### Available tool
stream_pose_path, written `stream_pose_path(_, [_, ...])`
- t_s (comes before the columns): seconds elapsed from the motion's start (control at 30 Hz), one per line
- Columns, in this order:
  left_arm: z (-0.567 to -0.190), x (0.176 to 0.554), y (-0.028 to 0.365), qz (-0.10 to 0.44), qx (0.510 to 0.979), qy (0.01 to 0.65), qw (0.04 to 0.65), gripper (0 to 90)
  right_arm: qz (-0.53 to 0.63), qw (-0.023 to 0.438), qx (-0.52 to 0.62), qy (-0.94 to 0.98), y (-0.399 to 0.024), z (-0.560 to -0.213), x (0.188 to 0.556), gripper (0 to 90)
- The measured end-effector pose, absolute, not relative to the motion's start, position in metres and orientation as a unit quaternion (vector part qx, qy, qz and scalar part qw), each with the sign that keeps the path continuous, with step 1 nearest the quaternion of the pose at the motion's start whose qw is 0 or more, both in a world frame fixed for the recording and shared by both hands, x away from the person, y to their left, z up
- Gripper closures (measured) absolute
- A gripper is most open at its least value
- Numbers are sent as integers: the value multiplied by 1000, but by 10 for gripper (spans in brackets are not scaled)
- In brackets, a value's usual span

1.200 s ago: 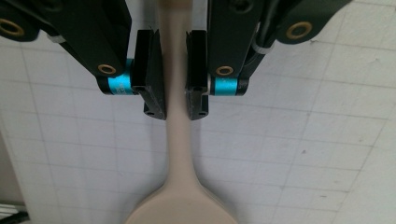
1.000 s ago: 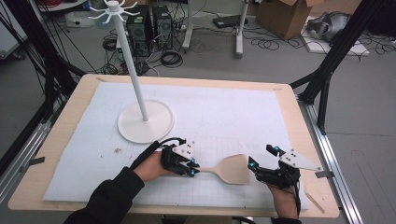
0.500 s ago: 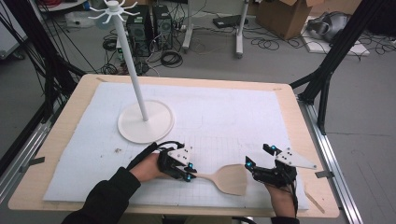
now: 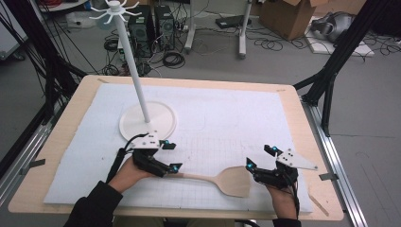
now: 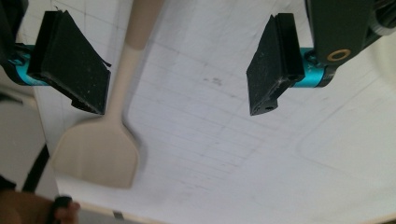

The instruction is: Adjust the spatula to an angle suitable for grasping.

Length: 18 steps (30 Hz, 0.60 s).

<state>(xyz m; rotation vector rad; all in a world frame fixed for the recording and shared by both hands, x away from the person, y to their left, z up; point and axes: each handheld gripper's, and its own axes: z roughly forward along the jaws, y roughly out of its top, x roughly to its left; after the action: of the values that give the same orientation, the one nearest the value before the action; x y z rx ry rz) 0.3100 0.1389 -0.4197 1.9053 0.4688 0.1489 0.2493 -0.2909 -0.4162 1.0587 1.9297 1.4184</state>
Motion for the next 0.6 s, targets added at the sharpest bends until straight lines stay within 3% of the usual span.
stream_pose_path(0.27, [-420, 297, 197, 134, 733, 274, 608, 207, 520, 253, 385, 719, -280, -415, 259, 146])
stream_pose_path(0.6, [-424, 290, 229, 162, 716, 308, 605, 209, 523, 245, 378, 723, -273, -414, 262, 146])
